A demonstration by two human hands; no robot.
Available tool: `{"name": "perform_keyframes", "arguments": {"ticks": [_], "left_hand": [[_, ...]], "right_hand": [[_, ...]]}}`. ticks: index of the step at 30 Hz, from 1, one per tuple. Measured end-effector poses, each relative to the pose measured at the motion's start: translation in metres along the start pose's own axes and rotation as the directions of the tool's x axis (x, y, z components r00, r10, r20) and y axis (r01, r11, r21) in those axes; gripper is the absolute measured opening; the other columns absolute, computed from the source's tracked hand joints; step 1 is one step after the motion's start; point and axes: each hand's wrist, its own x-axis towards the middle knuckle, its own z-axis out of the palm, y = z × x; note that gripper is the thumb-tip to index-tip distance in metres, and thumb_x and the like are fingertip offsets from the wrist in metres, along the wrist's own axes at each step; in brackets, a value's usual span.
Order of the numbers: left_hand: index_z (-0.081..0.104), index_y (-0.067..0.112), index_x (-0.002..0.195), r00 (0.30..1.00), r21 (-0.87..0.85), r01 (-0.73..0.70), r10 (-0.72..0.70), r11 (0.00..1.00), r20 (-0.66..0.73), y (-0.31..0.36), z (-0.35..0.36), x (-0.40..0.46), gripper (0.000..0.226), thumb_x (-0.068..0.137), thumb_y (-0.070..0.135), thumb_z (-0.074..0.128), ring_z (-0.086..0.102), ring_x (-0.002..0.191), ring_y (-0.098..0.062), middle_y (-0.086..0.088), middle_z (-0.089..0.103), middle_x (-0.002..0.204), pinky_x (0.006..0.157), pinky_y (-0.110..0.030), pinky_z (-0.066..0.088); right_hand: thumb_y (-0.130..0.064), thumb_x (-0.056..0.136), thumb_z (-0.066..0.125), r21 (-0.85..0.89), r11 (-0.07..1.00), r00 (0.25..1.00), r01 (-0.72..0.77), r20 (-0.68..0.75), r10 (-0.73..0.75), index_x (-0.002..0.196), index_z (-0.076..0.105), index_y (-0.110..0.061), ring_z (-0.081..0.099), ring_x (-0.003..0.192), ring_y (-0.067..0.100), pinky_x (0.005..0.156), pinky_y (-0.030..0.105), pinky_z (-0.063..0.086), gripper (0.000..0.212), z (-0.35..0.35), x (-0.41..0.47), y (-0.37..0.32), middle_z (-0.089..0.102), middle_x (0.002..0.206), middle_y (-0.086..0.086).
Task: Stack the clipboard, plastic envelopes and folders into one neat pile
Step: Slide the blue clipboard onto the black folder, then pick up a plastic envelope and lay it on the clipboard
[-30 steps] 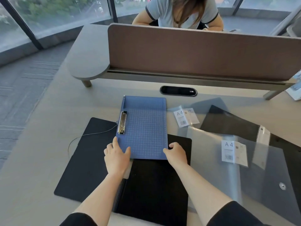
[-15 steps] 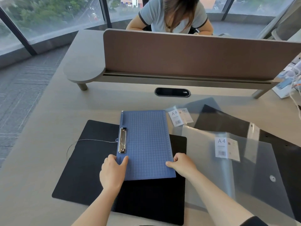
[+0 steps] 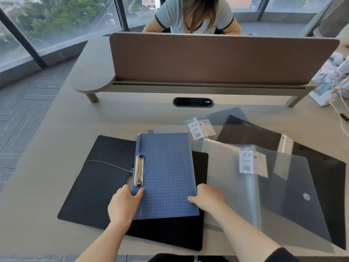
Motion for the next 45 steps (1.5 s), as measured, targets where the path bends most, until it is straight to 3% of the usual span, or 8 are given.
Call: {"name": "perform_keyframes", "arguments": {"ticks": [3,6,14,19,23,28,36,45], "left_hand": [[0.043,0.015,0.073,1.0,-0.002,0.014,-0.014,1.0,-0.013,0.005,-0.001,-0.005,0.044,0.086,0.051,0.065,0.053,0.06,-0.018,0.0,0.055,0.073,0.052,-0.03,0.036],[0.044,0.014,0.084,0.998,-0.021,-0.023,0.021,1.0,-0.054,0.017,-0.001,-0.01,0.039,0.085,0.045,0.067,0.055,0.071,-0.024,0.0,0.055,0.084,0.058,-0.034,0.041],[0.056,0.02,0.118,0.956,-0.091,-0.294,0.293,0.952,-0.024,0.097,0.024,-0.04,0.039,0.09,0.047,0.061,0.058,0.104,-0.014,0.005,0.06,0.115,0.07,-0.031,0.049],[0.053,0.022,0.127,0.893,-0.15,-0.433,0.446,0.889,0.059,0.154,0.047,-0.059,0.044,0.092,0.048,0.059,0.051,0.116,-0.014,0.005,0.057,0.125,0.078,-0.028,0.05],[0.05,0.025,0.135,0.844,-0.175,-0.489,0.514,0.855,0.153,0.197,0.069,-0.073,0.051,0.091,0.05,0.057,0.042,0.129,-0.013,0.008,0.051,0.138,0.089,-0.032,0.049],[0.046,0.024,0.141,0.786,-0.134,-0.557,0.572,0.82,0.233,0.237,0.093,-0.091,0.059,0.09,0.051,0.056,0.037,0.137,-0.017,0.007,0.046,0.148,0.102,-0.038,0.046],[0.027,0.03,0.152,0.763,-0.072,-0.532,0.515,0.844,0.392,0.269,0.126,-0.108,0.072,0.09,0.055,0.054,0.018,0.149,-0.023,0.002,0.02,0.164,0.111,-0.044,0.039],[0.027,0.03,0.152,0.779,-0.036,-0.516,0.487,0.856,0.395,0.271,0.143,-0.116,0.072,0.091,0.056,0.053,0.013,0.151,-0.024,0.002,0.019,0.164,0.119,-0.043,0.027]], "right_hand": [[-0.049,0.091,0.054,-0.076,0.996,0.999,0.035,-0.036,-0.038,0.089,0.055,-0.021,0.059,0.073,0.015,0.052,0.024,0.038,0.028,0.005,-0.003,0.003,0.056,0.078,-0.006],[-0.048,0.095,0.047,-0.016,0.996,0.994,0.087,-0.068,-0.088,0.086,0.05,-0.022,0.052,0.069,0.013,0.051,0.024,0.034,0.028,0.001,-0.008,0.01,0.049,0.073,-0.008],[-0.037,0.097,0.043,0.116,0.984,0.942,0.137,-0.322,-0.094,0.085,0.055,-0.022,0.054,0.074,0.017,0.068,0.033,0.047,0.023,-0.049,-0.013,0.052,0.057,0.079,-0.005],[-0.027,0.095,0.043,0.213,0.971,0.893,0.113,-0.449,-0.005,0.106,0.057,-0.022,0.056,0.092,0.023,0.074,0.033,0.044,0.019,-0.083,-0.006,0.099,0.059,0.112,-0.002],[-0.027,0.096,0.043,0.257,0.963,0.887,0.081,-0.459,0.048,0.135,0.048,-0.025,0.058,0.113,0.03,0.086,0.037,0.045,0.039,-0.107,0.007,0.139,0.045,0.141,0.001],[-0.031,0.097,0.046,0.219,0.969,0.868,0.117,-0.496,0.007,0.141,0.04,-0.026,0.058,0.118,0.028,0.09,0.04,0.051,0.044,-0.129,0.025,0.171,0.042,0.146,0.0],[-0.026,0.101,0.039,0.158,0.985,0.937,0.074,-0.349,-0.014,0.154,0.021,-0.023,0.039,0.141,0.025,0.106,0.038,0.042,0.056,-0.153,0.057,0.194,0.013,0.164,-0.007],[-0.031,0.101,0.042,0.134,0.985,0.944,0.106,-0.325,-0.057,0.145,0.04,-0.021,0.05,0.129,0.027,0.098,0.036,0.046,0.045,-0.156,0.079,0.201,0.038,0.151,0.003]]}}
